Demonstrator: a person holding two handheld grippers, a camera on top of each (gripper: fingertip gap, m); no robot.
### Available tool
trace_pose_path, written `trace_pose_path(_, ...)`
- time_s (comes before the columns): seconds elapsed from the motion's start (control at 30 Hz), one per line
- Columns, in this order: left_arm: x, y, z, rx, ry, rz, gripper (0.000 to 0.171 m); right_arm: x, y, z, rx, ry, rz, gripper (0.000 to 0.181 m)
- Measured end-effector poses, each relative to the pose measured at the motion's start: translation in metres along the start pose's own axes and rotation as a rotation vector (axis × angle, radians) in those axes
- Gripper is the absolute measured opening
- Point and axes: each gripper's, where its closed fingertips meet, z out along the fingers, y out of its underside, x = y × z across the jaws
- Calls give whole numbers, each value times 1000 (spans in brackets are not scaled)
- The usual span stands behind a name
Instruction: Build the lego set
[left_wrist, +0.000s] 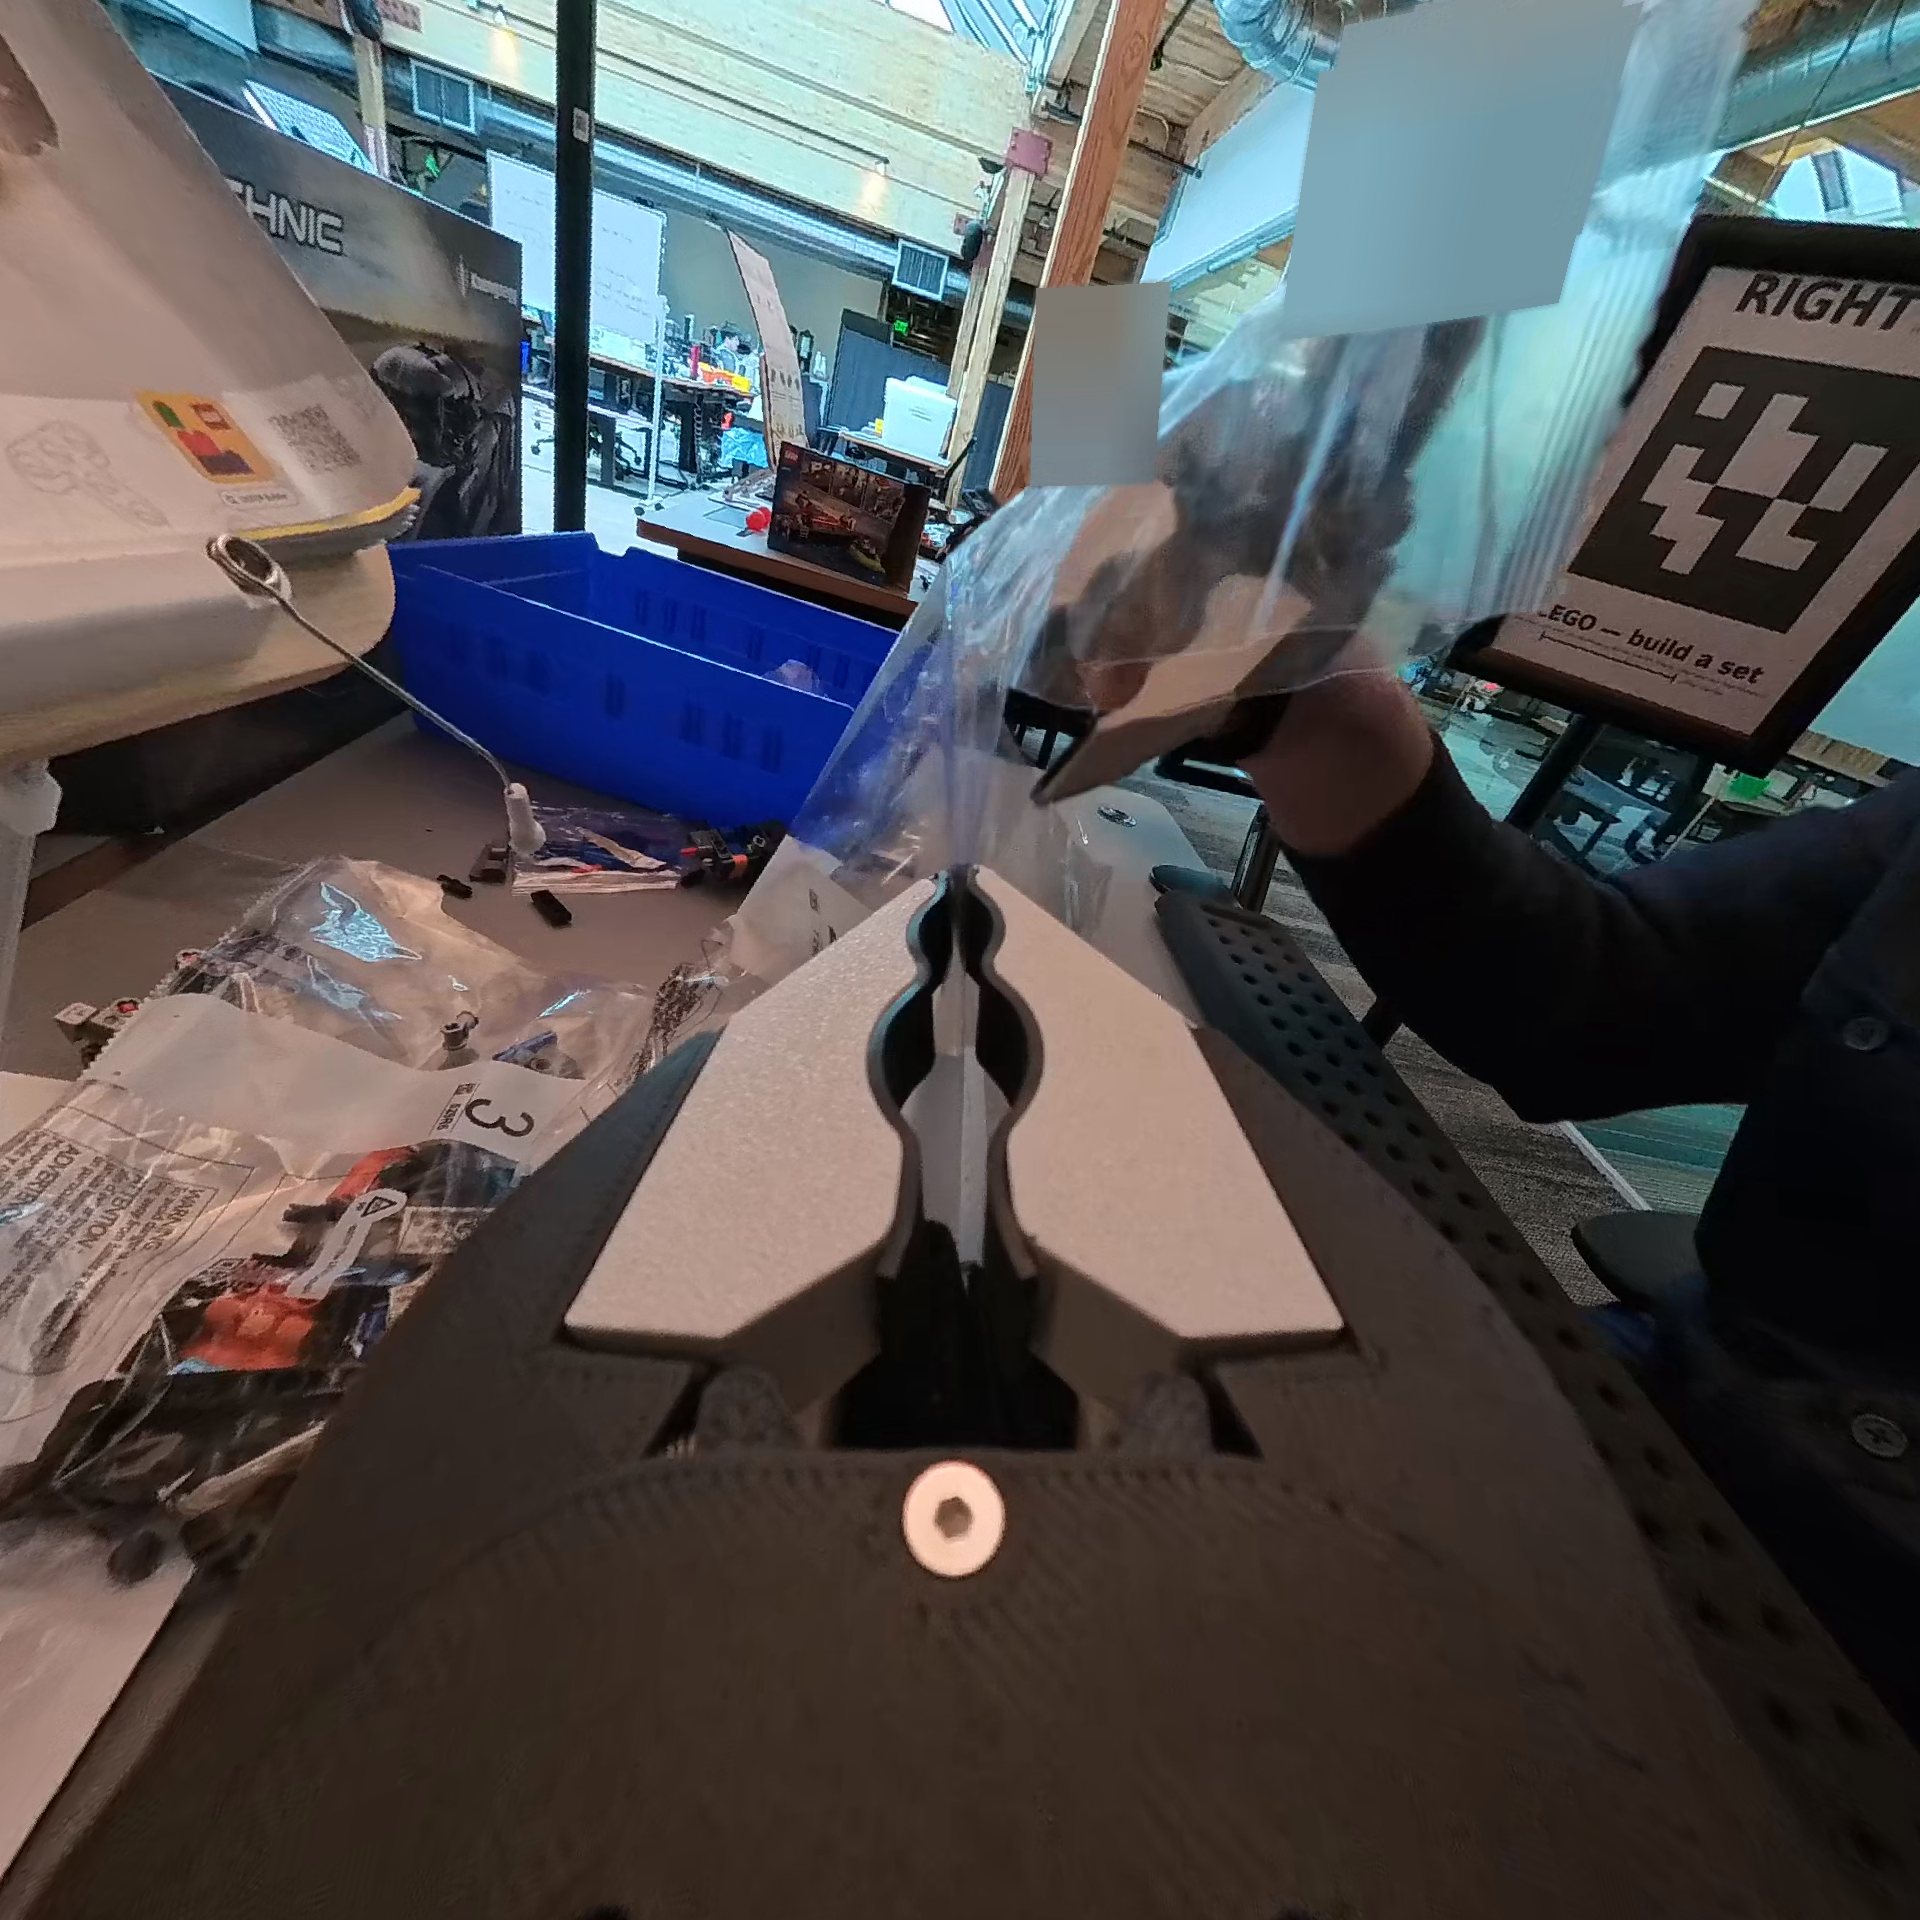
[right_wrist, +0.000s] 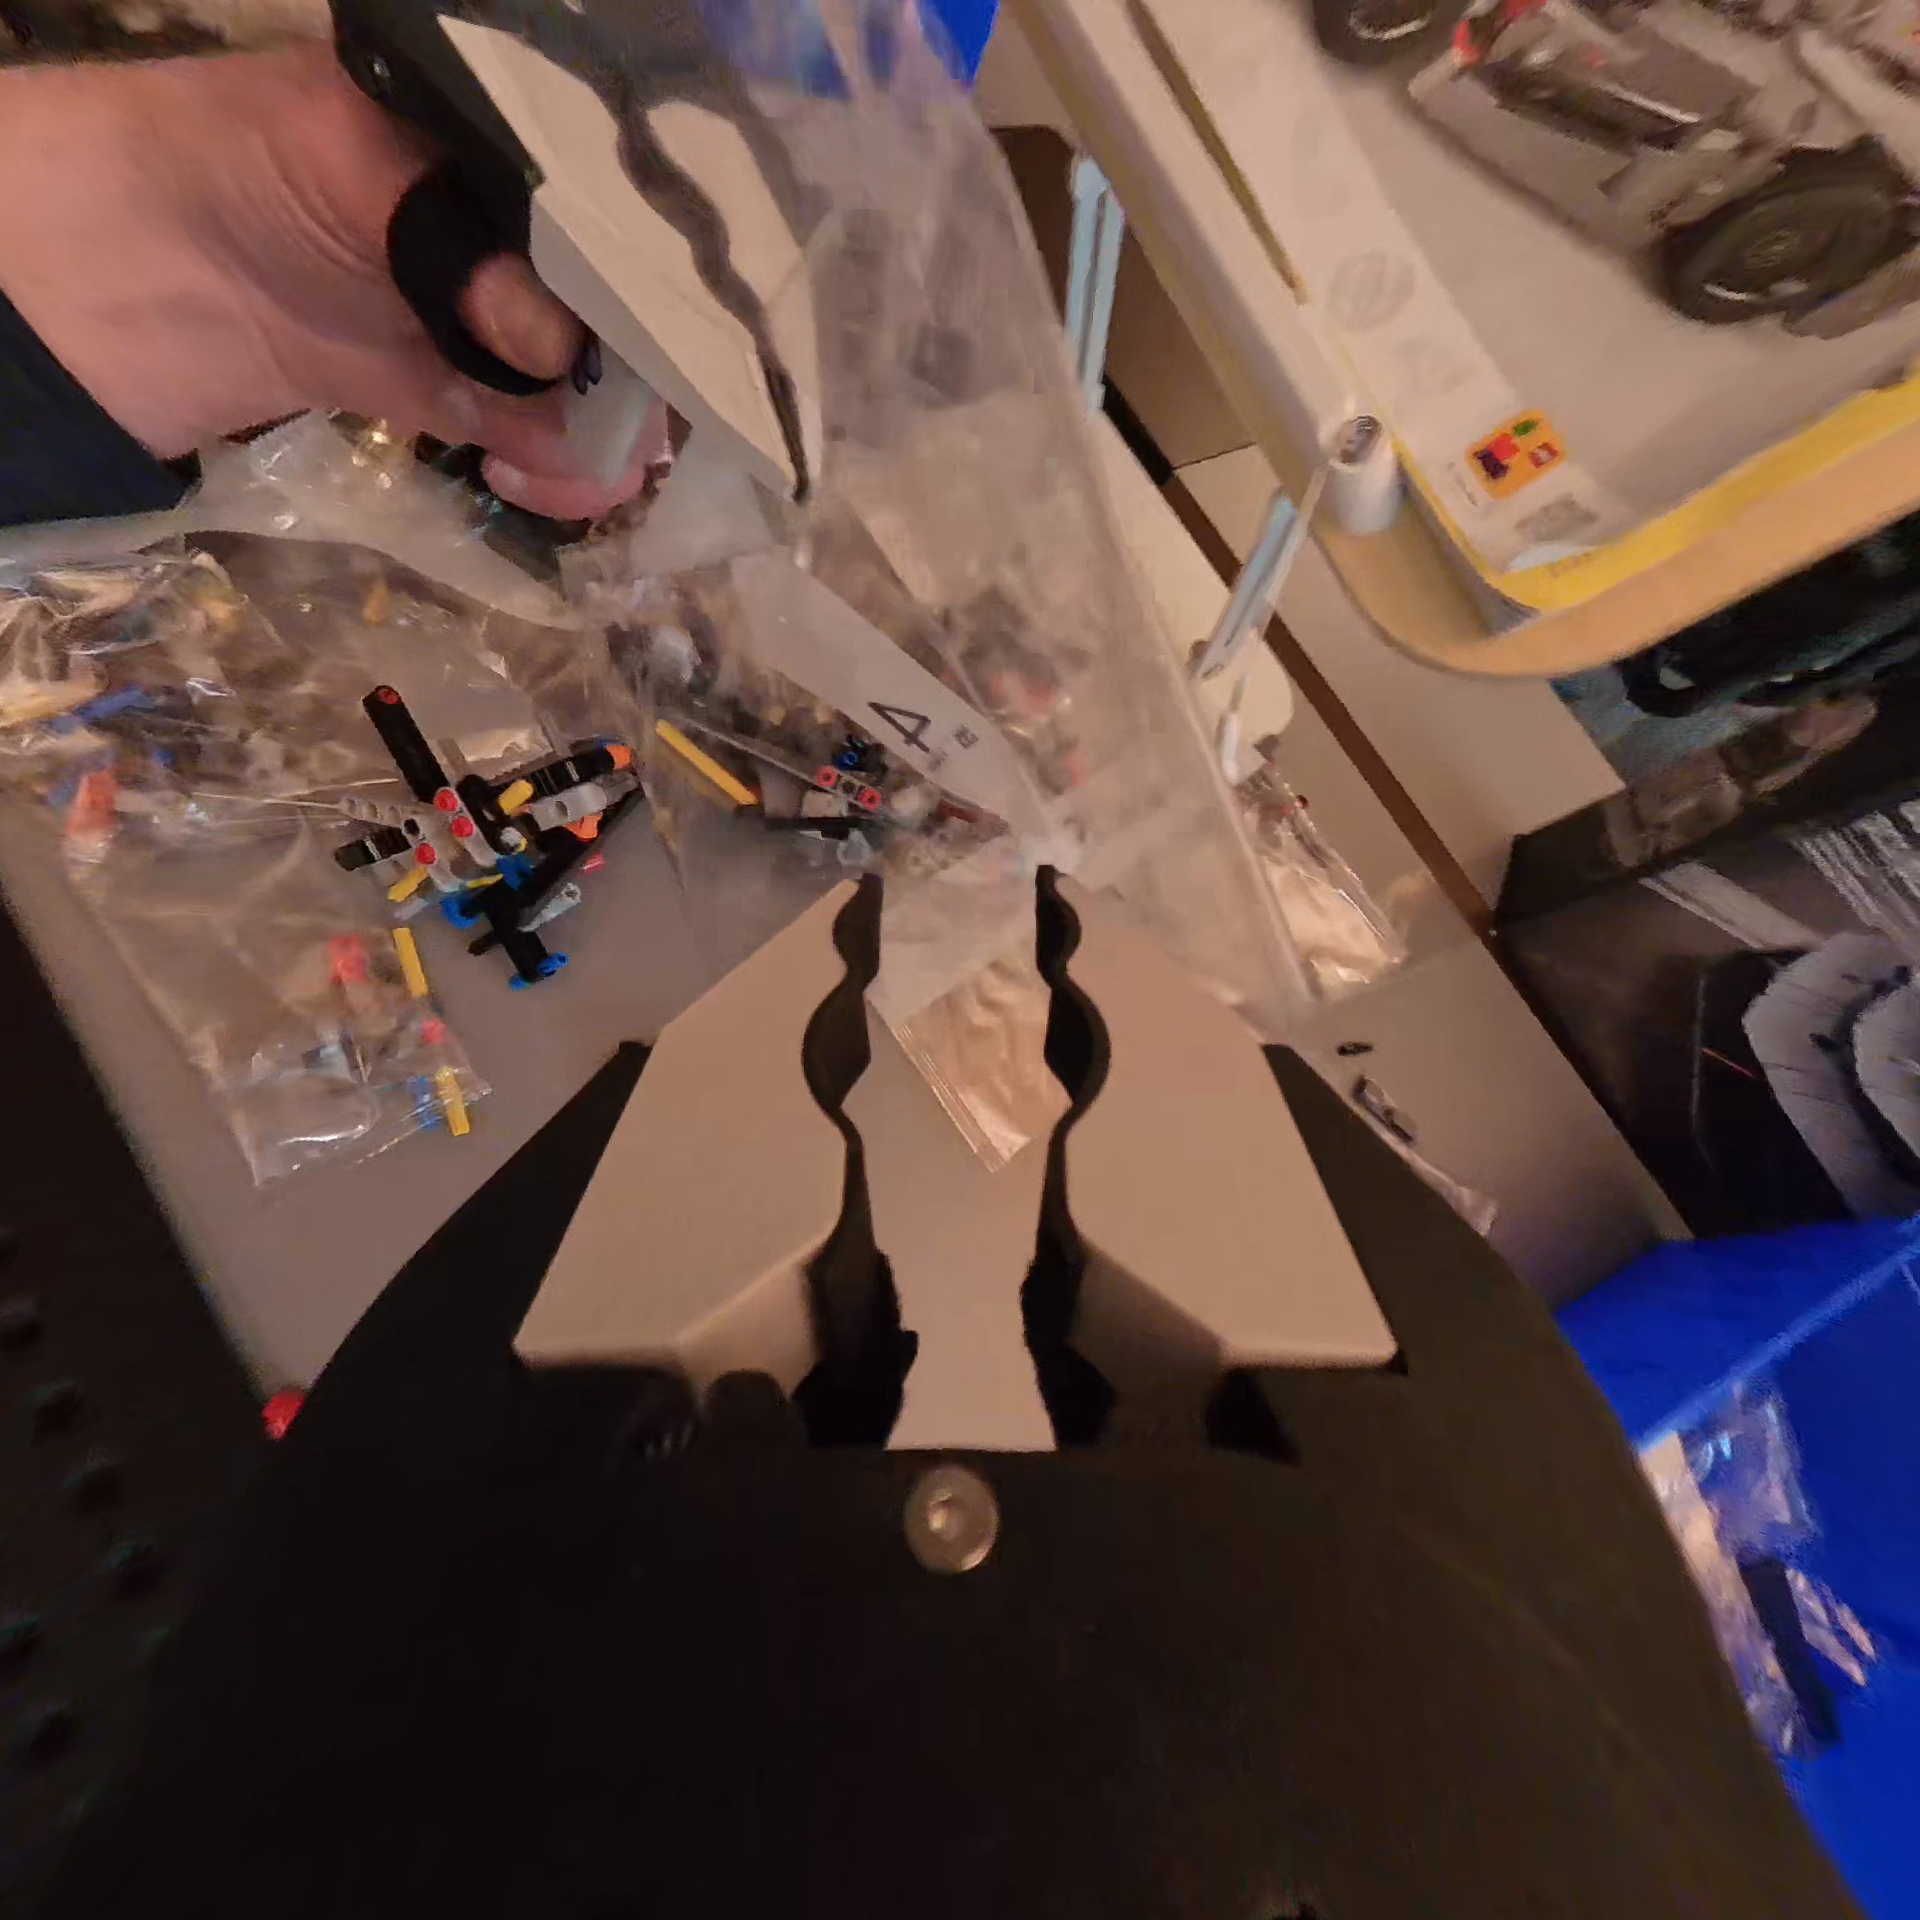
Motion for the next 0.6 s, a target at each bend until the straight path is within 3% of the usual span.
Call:
trace_pose_path(0.13,0,0,1,1,2,-3,0,8,48,-27,-50,0,109,23)
trace_pose_path(0.23,1,2,2,-2,3,-4,0,-14,120,-31,-265,-133,186,28)
trace_pose_path(0.33,2,3,4,-7,4,-3,0,-26,174,-29,-410,-159,200,26)
trace_pose_path(0.47,2,4,5,-10,3,-5,0,-32,201,-17,-430,-171,244,21)
trace_pose_path(0.6,1,4,3,-7,1,-6,0,-41,206,-16,-425,-223,258,20)
